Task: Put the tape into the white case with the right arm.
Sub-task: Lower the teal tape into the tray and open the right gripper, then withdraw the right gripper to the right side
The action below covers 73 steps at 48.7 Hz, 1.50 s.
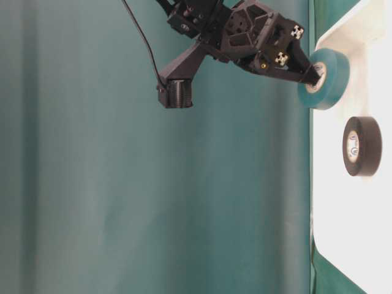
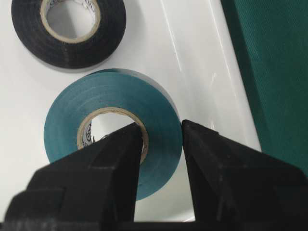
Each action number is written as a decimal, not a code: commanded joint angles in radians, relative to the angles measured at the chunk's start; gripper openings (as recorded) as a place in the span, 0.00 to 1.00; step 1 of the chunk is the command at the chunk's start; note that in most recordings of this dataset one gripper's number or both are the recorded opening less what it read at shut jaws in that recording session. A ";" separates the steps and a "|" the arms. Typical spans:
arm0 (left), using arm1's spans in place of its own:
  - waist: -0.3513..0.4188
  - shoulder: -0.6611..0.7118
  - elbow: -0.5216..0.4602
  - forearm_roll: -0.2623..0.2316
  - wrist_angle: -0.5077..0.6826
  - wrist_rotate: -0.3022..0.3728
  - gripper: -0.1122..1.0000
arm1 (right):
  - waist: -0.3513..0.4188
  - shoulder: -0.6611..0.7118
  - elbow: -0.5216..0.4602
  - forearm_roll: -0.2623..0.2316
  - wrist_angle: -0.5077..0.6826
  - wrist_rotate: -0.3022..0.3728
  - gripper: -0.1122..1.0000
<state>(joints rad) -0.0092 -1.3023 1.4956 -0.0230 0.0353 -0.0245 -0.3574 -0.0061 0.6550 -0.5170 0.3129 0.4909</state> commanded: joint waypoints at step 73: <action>-0.002 0.008 -0.012 -0.002 -0.005 0.000 0.10 | -0.002 -0.423 0.437 0.003 -0.201 0.012 0.77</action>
<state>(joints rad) -0.0077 -1.3023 1.4956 -0.0230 0.0353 -0.0245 -0.3651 -0.3835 1.0661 -0.5170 0.1396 0.5016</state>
